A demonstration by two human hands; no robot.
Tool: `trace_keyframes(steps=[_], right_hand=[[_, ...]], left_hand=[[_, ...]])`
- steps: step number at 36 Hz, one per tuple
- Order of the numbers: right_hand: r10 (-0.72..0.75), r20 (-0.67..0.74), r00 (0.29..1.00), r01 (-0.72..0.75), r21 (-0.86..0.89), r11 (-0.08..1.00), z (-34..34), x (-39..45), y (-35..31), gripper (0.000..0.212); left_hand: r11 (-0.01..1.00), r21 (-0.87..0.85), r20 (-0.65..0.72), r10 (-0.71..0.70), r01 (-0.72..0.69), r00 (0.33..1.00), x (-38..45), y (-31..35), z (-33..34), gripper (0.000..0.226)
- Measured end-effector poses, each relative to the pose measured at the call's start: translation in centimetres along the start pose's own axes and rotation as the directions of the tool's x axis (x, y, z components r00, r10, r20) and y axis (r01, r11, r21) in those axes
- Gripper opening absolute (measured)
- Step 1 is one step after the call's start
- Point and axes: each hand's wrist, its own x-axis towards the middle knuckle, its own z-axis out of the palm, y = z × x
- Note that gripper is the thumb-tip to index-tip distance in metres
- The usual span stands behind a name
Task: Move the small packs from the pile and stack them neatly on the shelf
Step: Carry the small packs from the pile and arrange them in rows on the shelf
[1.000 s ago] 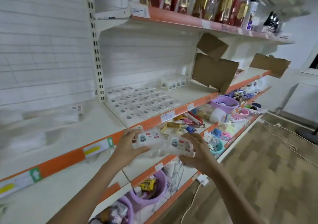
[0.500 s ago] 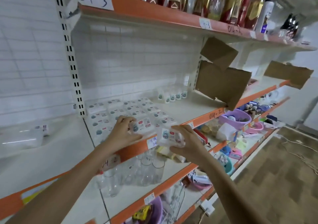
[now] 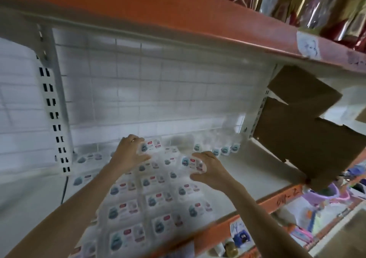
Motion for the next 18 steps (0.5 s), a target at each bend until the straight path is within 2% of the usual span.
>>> trace_keyframes(steps=[5,11,14,18], right_hand=[[-0.013,0.052,0.999,0.016,-0.061,0.998,0.3,5.7,1.0,0.07],[-0.03,0.144,0.989,0.048,-0.119,0.992,2.3,11.4,0.5,0.071],[-0.037,0.191,0.981,0.061,-0.12,0.991,3.5,13.0,0.3,0.068],[-0.06,0.171,0.983,0.056,0.027,0.998,4.7,14.1,1.1,0.053]], left_hand=[[0.978,0.205,0.029,0.019,-0.025,0.999,1.1,-1.4,1.2,0.073],[0.898,0.44,0.054,-0.016,-0.009,0.998,1.0,-1.1,1.0,0.061],[0.921,0.388,0.051,-0.072,0.046,0.996,1.0,-1.0,1.0,0.054],[0.95,0.296,0.055,-0.122,0.101,0.991,1.1,-1.0,1.1,0.052]])
